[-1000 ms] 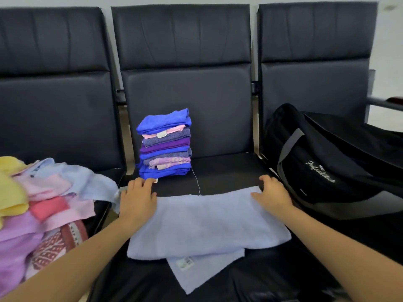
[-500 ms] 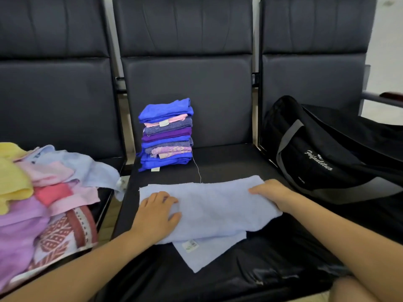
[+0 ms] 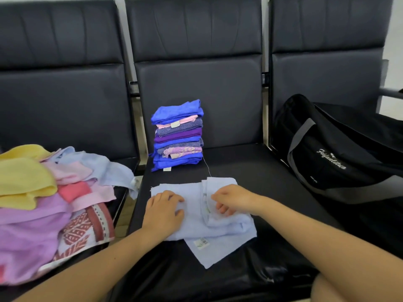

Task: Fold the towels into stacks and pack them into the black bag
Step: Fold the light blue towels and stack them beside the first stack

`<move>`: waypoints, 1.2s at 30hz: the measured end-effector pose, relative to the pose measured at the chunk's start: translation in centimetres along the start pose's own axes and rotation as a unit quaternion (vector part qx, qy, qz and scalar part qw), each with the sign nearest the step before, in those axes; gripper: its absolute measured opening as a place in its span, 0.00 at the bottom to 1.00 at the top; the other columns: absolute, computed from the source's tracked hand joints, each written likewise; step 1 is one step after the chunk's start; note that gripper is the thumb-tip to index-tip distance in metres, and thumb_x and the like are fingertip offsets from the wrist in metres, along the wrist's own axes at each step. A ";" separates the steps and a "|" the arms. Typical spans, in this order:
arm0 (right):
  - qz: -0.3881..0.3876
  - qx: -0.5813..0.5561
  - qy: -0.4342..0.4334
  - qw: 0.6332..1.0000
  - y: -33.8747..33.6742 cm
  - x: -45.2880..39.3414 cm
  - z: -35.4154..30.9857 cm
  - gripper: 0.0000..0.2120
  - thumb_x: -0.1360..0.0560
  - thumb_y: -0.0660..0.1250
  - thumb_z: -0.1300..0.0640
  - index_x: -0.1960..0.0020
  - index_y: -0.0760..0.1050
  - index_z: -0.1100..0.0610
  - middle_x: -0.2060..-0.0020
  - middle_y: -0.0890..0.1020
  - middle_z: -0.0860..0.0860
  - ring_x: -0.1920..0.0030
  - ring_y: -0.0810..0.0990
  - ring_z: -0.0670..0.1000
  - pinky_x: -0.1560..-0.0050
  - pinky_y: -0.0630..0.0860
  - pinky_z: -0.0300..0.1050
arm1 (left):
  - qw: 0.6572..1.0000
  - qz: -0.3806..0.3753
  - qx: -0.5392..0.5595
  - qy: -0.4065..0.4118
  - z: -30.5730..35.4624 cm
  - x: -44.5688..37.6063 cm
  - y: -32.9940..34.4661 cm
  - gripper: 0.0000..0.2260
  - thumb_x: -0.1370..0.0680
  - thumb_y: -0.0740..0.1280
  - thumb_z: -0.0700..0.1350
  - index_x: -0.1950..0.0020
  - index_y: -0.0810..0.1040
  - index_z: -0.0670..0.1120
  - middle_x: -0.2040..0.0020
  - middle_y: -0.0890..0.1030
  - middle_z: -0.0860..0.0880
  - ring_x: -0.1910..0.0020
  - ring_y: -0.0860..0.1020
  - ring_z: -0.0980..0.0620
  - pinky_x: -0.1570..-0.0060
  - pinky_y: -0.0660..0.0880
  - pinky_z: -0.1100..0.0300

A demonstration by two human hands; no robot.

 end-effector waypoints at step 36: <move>0.053 -0.091 -0.110 0.988 1.0 0.6 -1.2 0.08 0.22 0.63 0.60 0.50 0.81 0.55 0.61 0.81 0.46 0.58 0.78 0.43 0.56 0.73 0.30 | 0.927 -0.008 0.353 -0.129 0.6 -1.7 0.1 0.18 0.19 0.60 0.49 0.66 0.68 0.42 0.67 0.70 0.47 0.65 0.67 0.53 0.62 0.65 0.58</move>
Point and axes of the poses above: each hand's wrist, its own x-axis away from the middle knuckle, its own y-axis out of the palm, z = x × y, the point moved 1 cm from there along -x, towards the middle knuckle
